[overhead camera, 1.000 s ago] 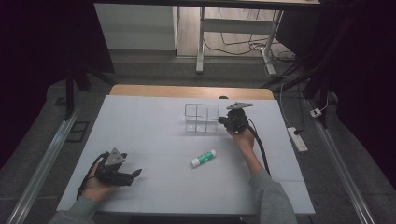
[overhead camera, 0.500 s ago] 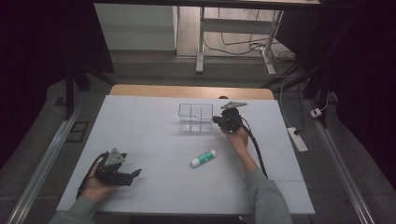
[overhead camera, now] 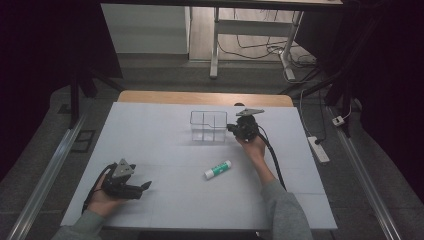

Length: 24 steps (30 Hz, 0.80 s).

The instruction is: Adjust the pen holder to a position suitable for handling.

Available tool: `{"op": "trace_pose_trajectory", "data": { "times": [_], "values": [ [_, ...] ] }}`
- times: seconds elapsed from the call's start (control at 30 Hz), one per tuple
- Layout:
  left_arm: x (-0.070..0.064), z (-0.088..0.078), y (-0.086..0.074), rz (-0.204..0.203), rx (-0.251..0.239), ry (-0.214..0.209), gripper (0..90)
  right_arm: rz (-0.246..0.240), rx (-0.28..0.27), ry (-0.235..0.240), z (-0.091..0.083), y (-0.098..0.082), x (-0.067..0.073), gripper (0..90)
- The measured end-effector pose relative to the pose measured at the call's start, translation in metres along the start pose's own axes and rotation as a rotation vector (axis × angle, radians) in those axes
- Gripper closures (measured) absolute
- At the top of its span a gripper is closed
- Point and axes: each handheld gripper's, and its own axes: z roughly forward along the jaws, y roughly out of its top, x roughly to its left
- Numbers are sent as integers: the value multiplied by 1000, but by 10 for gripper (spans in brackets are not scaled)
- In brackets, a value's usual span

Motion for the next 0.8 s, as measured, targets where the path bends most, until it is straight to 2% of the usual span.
{"op": "trace_pose_trajectory", "data": {
  "times": [0.1, 0.17, 0.2, 0.23, 0.27, 0.33, 0.37, 0.4, 0.5, 0.57, 0.67, 0.77, 0.8],
  "values": [
    [0, 0, 0, -6, -5, -1, 149, -14, -3, -33, -9, 0, -2, 895],
    [1, 0, -1, -6, -6, -3, 149, -12, -6, -29, -13, 0, -2, 895],
    [1, -1, -1, -6, -7, -3, 149, -14, -5, -26, -21, 0, -4, 895],
    [1, -1, -1, -7, -9, -4, 149, -14, -5, -26, -21, 0, -4, 895],
    [1, -1, -1, -8, -10, -4, 150, -14, -16, -25, -30, -1, -5, 895],
    [1, -1, -1, -7, -12, -4, 150, -12, -20, -23, -35, -2, -5, 895],
    [1, -1, -1, -8, -11, -5, 150, -14, -23, -19, -45, -4, -7, 895],
    [1, -1, -1, -7, -11, -4, 150, -14, -23, -19, -45, -4, -7, 895],
    [1, -1, -1, -8, -11, -3, 150, -31, -21, -13, -63, -8, -9, 894],
    [1, -1, -1, -8, -11, -1, 150, -37, -22, -7, -67, -9, -9, 894],
    [1, -2, -1, -10, -13, -1, 150, -61, -12, 17, -79, -13, -8, 803],
    [1, -2, -1, -9, -14, -3, 150, -75, -9, 19, -83, -14, -5, 763],
    [1, -2, -1, -9, -14, -3, 150, -68, -9, 39, -86, -15, -3, 697]
  ]
}}
